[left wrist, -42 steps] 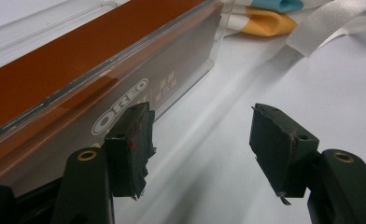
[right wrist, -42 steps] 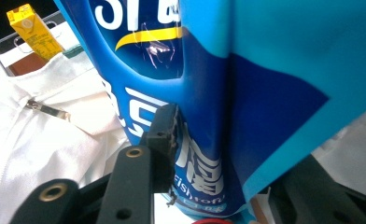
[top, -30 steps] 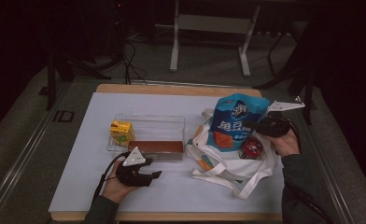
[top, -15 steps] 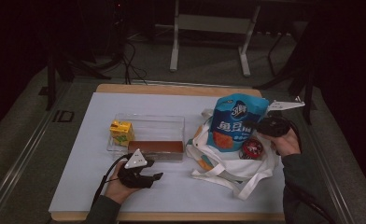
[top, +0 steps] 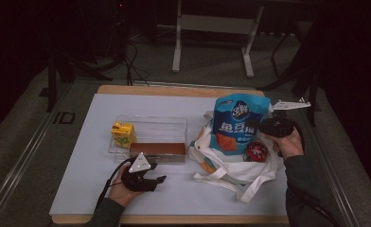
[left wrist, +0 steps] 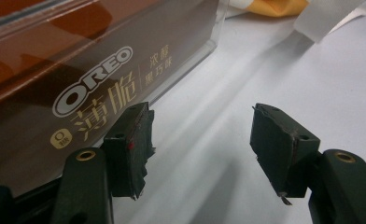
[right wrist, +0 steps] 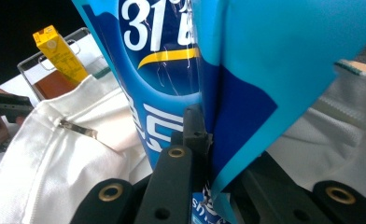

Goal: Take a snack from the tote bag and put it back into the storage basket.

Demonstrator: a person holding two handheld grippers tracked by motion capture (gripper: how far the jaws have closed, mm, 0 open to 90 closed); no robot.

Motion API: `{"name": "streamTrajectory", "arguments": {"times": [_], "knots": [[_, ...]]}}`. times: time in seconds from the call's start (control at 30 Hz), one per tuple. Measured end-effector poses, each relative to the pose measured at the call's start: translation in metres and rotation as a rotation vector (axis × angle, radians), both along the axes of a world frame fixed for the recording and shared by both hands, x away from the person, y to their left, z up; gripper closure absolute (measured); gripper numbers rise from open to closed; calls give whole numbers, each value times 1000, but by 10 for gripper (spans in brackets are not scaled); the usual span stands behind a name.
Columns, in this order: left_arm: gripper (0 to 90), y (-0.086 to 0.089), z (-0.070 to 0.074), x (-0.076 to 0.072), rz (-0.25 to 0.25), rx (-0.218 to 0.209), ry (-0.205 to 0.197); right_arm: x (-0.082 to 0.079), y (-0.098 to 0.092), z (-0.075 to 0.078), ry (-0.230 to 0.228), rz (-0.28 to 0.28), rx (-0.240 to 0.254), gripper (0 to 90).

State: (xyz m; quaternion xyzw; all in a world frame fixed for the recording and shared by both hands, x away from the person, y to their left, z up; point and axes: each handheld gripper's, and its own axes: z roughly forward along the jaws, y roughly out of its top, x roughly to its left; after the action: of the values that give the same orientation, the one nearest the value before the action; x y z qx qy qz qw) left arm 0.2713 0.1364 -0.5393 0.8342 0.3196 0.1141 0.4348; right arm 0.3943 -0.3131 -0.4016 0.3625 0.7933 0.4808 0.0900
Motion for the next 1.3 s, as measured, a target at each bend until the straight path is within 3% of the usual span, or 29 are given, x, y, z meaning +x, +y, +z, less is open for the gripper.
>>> {"name": "streamTrajectory", "arguments": {"times": [0.23, 0.63, 0.93, 1.3], "knots": [[387, 1, 0, -1, 5, -6, -9, -1, 3, 4, 5, -2, 1, 887], [384, 0, -1, -2, 6, 3, -15, -2, 9, 20, -14, -7, 43, 888], [384, 0, -1, -2, 4, 5, -12, -4, 10, 43, -51, -8, 83, 889], [384, 0, -1, -1, 1, 6, -10, -6, 13, 60, -78, -10, 106, 890]]}}
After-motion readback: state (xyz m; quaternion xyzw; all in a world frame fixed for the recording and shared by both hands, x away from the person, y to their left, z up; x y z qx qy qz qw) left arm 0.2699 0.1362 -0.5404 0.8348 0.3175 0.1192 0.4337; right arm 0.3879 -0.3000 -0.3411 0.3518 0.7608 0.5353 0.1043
